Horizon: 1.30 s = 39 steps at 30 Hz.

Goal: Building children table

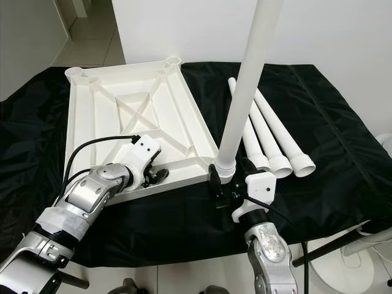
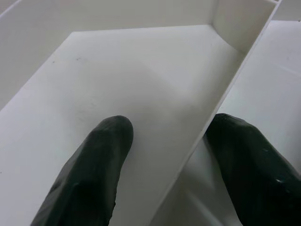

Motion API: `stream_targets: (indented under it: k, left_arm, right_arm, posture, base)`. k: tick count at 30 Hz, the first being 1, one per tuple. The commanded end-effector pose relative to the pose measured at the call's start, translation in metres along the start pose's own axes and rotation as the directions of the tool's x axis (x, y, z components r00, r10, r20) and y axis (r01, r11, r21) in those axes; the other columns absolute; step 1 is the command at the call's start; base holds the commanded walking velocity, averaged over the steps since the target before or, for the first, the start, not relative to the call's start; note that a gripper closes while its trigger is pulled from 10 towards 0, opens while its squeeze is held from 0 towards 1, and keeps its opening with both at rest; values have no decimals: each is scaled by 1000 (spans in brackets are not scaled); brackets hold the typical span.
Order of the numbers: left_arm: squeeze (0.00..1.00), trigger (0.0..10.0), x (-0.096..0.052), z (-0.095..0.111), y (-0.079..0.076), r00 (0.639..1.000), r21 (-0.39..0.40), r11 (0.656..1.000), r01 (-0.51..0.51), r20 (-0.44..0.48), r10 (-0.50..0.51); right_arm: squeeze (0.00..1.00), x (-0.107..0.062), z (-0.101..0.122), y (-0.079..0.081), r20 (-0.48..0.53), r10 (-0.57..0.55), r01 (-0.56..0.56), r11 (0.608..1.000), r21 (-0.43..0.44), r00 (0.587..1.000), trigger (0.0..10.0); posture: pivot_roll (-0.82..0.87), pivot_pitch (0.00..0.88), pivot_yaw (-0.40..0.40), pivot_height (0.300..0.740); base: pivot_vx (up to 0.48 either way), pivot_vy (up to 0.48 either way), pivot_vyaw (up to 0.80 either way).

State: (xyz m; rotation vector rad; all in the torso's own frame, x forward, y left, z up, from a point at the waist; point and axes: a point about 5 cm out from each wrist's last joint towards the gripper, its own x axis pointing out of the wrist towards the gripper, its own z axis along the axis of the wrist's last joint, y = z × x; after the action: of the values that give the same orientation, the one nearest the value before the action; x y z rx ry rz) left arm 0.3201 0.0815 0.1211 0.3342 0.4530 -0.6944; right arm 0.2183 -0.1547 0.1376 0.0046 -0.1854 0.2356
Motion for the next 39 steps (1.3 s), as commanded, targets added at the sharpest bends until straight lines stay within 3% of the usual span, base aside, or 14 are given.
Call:
stream_targets:
  k: [1,13,17,18,19,22,31,39]
  left_arm:
    - [0,0,-2,-14,21,958,-1,960,-279,-77,278]
    - [0,0,-9,-16,29,953,15,958,-286,-96,286]
    - [0,0,-12,-18,23,965,22,970,-241,-98,242]
    - [0,1059,-12,-19,18,975,24,981,-194,-101,196]
    - [0,0,-13,-20,13,982,28,987,-160,-100,162]
    - [0,0,-15,-21,8,987,19,992,-128,-98,130]
    - [0,0,-23,-25,13,972,-3,980,-201,-122,199]
    - [0,0,-17,-17,2,975,-42,978,-207,-96,202]
  right_arm:
    - [0,0,-3,0,-8,-2,2,1000,-5,1000,10000]
    - [0,0,-6,1,-15,-2,2,1000,-9,1000,10000]
    - [0,-1,-6,1,-18,-4,3,1000,-10,1000,10000]
    - [0,-1,-7,2,-20,-1,1,1000,-12,1000,10000]
    - [0,-1,-8,2,-22,2,-2,1000,-14,1000,10000]
    - [0,-1,-8,3,-23,4,-5,1000,-15,1000,10000]
    - [0,-1,-8,0,-22,-3,2,1000,-19,1000,10000]
    - [0,2,-8,2,-15,2,-2,1000,-22,1000,10000]
  posture:
    - [-147,6,24,740]
    - [-145,7,35,740]
    - [-143,9,35,740]
    - [-140,11,34,740]
    - [-139,13,35,740]
    - [-139,13,35,740]
    - [-139,21,43,740]
    - [-138,17,43,740]
  base:
    - [0,0,0]
    - [0,0,0]
    - [0,0,0]
    - [0,0,0]
    - [0,0,0]
    - [0,0,0]
    - [0,0,0]
    - [0,0,0]
